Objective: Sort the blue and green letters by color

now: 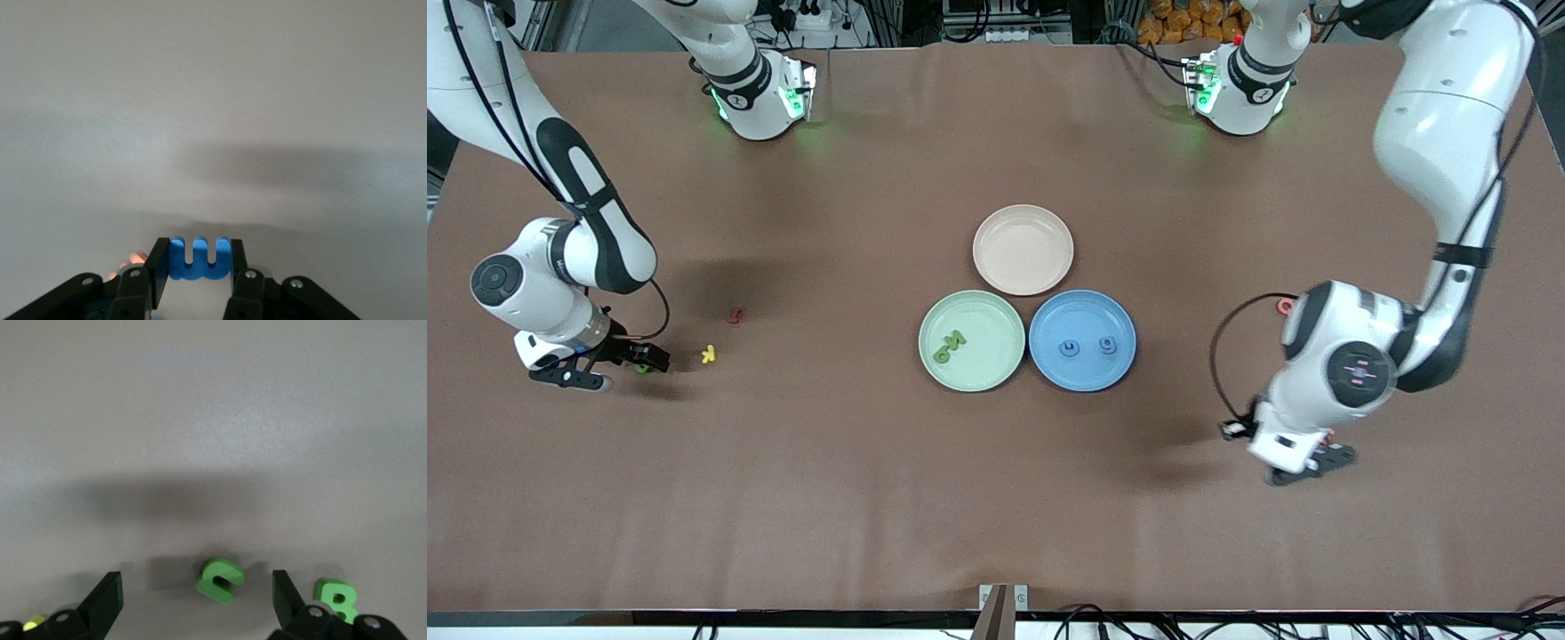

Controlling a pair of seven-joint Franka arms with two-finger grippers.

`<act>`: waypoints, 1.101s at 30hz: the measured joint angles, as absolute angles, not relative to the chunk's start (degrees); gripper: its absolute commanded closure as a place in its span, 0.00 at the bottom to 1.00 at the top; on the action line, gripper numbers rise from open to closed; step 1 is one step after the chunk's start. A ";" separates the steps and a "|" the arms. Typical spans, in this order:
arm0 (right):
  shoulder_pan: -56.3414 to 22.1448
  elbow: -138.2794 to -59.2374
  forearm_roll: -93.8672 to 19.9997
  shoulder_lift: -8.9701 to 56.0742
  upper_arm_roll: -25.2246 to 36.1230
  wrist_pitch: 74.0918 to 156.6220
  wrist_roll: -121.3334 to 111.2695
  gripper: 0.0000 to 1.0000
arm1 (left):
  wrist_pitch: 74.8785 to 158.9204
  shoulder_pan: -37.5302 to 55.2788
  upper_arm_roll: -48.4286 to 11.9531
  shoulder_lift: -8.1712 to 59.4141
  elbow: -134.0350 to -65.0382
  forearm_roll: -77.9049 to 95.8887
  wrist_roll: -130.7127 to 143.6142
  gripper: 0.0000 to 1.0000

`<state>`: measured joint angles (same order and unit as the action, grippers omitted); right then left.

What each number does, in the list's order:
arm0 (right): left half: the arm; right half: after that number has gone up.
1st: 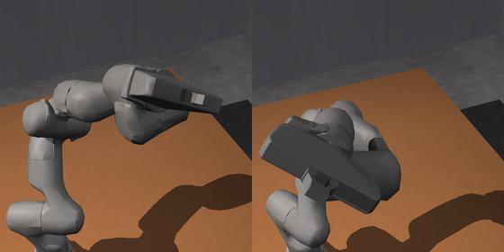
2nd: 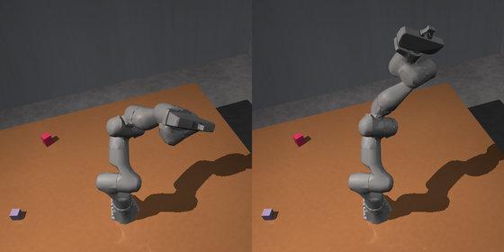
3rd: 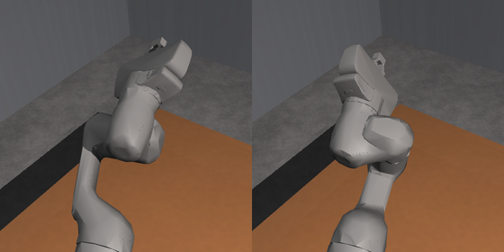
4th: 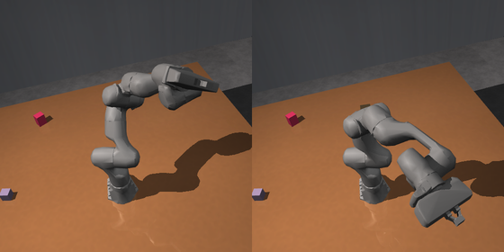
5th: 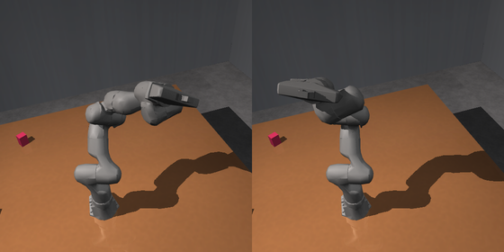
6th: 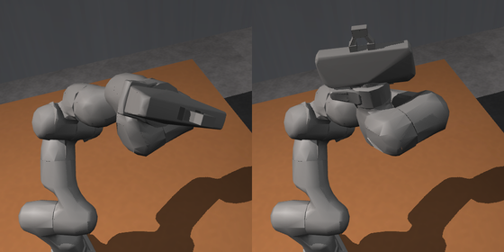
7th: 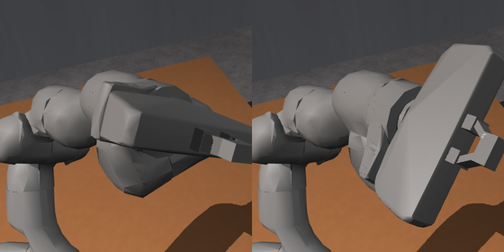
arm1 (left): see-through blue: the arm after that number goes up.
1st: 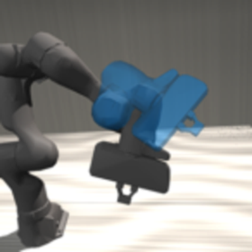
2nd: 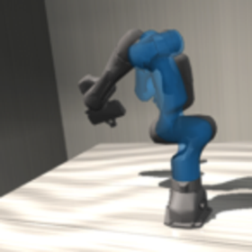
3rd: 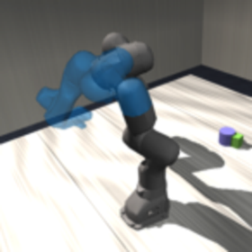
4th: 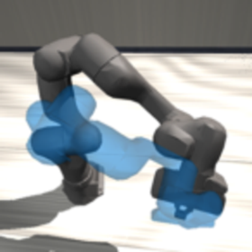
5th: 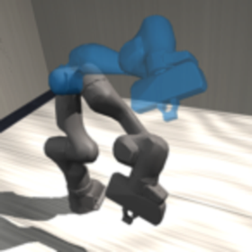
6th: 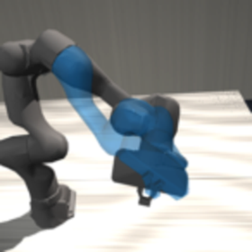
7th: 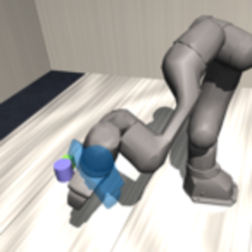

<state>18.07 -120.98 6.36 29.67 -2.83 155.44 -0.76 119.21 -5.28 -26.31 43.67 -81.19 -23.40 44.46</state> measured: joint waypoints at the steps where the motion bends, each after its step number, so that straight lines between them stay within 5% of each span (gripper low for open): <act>1: 18.07 -121.11 6.37 29.67 -2.83 155.59 -0.76 0.07 | 118.42 -3.87 -26.67 43.57 -81.27 -23.40 47.06 0.80; 5: 18.08 -121.41 6.40 29.68 -2.83 156.02 -0.77 0.13 | 117.58 1.54 -26.88 43.66 -81.88 -23.40 55.25 0.80; 17: 18.13 -122.00 8.91 29.70 -2.92 157.30 -0.78 0.55 | 117.55 10.44 -26.77 43.82 -86.34 -23.41 67.88 0.78; 19: 18.12 -122.00 9.11 29.62 -3.02 157.34 -0.78 0.61 | 117.72 11.04 -26.79 43.81 -86.91 -23.41 68.65 0.65; 20: 18.13 -121.99 9.19 29.55 -3.00 157.34 -0.78 0.65 | 117.84 11.41 -26.81 43.81 -87.16 -23.41 69.05 0.30; 21: 18.14 -121.99 9.23 29.51 -2.98 157.34 -0.79 0.68 | 117.94 11.97 -26.81 43.81 -87.43 -23.41 69.63 0.10; 22: 18.15 -122.00 9.23 29.51 -2.98 157.34 -0.79 0.70 | 117.95 12.21 -26.81 43.81 -87.51 -23.41 69.80 0.00; 33: 18.22 -122.00 9.42 29.21 -2.84 157.34 -0.83 0.86 | 117.96 11.95 -26.66 43.78 -88.14 -23.41 69.93 0.00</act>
<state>18.22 -122.00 9.42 29.21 -2.84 157.34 -0.83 117.96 11.95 -26.66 43.78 -88.14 -23.41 69.93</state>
